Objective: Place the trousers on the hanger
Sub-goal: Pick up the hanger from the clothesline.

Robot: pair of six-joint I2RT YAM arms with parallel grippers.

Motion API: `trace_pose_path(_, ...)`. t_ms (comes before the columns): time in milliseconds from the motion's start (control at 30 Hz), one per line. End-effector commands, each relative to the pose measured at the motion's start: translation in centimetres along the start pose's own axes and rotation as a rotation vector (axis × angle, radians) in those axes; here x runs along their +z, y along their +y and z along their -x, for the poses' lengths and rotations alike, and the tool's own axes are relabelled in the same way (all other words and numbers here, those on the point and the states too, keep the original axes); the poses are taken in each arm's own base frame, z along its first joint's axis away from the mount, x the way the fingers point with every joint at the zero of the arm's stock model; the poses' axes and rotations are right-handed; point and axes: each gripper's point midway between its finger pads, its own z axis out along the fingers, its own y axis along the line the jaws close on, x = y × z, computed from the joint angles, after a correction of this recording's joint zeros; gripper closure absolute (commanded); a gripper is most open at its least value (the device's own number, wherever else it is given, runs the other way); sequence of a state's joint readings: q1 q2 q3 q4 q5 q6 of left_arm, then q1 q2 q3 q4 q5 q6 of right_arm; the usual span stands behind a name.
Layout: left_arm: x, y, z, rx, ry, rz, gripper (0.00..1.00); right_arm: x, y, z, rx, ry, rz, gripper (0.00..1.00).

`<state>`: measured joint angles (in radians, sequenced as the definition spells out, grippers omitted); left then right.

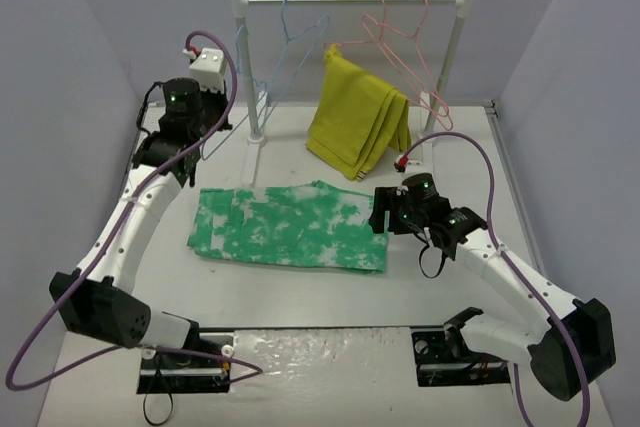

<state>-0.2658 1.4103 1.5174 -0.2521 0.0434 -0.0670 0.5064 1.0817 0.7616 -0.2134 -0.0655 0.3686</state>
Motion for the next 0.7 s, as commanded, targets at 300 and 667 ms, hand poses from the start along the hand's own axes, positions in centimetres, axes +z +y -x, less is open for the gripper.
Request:
trace_pose_path(300,-11.0,5.3,7.3,-0.035,-0.298,0.261,1.00,1.3,-0.5,1.0,0.062,-0.033,-0.052,0.18)
trace_pose_path(667,-21.4,1.6,2.8,-0.247,-0.247,0.065,1.00,4.0,-2.7,-0.8,0.147,0.021,-0.118,0.13)
